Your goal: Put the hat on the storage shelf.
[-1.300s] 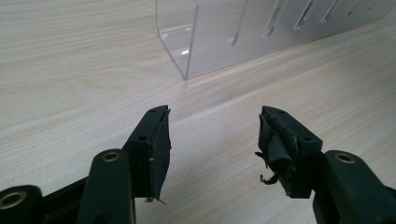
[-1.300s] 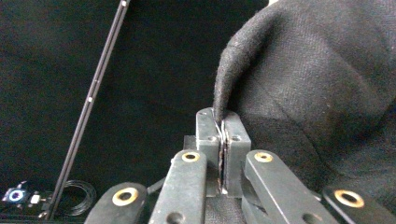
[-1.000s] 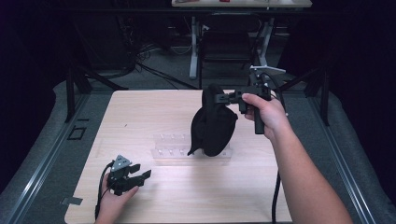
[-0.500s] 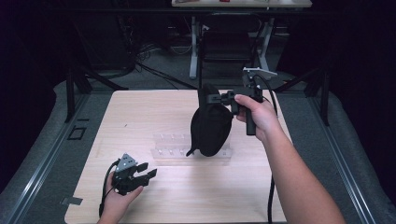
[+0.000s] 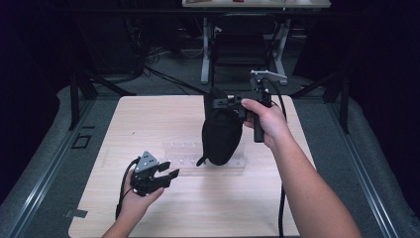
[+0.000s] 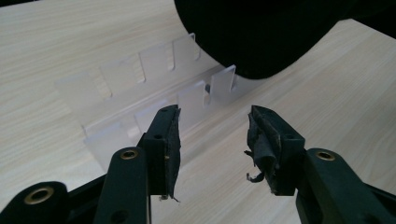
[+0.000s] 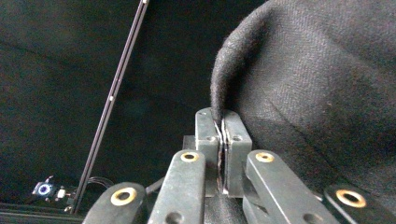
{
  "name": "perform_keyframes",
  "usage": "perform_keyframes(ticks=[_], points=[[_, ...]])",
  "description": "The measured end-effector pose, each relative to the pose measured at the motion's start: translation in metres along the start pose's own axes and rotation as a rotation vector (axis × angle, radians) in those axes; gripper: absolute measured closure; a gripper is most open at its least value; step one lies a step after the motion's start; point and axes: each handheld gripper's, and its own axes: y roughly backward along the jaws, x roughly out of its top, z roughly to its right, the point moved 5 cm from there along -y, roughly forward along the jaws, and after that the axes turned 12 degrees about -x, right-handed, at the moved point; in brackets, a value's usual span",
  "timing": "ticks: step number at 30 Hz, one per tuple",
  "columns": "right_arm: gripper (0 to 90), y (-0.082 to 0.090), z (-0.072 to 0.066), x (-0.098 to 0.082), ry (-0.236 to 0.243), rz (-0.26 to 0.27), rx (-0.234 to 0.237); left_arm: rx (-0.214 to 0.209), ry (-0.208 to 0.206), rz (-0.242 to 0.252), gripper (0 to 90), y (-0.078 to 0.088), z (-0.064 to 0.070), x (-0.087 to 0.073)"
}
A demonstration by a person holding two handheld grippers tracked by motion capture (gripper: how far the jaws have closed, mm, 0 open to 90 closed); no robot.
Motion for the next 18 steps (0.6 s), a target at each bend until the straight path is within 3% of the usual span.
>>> perform_keyframes(ticks=[8,18], points=[[87.9,-0.007,-0.004,0.001,0.003,-0.005,0.004,-0.011,-0.035,0.009,56.5,-0.006,0.011,0.020],[87.7,-0.012,-0.008,0.001,0.007,-0.013,-0.001,-0.038,-0.070,0.005,59.0,-0.013,0.024,0.034]])
